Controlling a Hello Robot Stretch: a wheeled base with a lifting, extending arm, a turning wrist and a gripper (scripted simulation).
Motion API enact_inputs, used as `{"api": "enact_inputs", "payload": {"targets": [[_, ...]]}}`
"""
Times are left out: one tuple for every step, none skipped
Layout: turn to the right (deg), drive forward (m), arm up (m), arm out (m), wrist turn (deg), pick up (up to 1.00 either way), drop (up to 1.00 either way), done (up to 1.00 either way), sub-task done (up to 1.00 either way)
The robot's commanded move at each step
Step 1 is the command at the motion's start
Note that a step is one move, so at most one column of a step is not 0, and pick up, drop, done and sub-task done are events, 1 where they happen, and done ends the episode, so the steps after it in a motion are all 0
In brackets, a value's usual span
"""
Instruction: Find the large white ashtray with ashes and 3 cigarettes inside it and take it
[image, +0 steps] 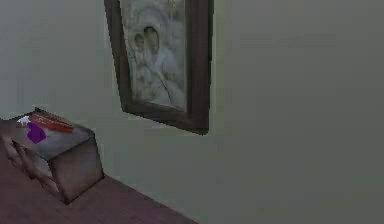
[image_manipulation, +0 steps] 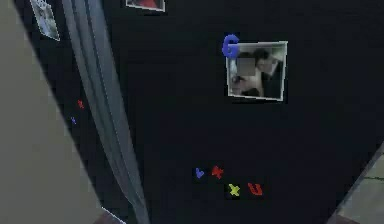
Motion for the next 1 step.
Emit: {"api": "enact_inputs", "payload": {"targets": [[-39.0,0.00,0.00,0.00,0.0,0.00,0.00,0.00,0.00]]}}
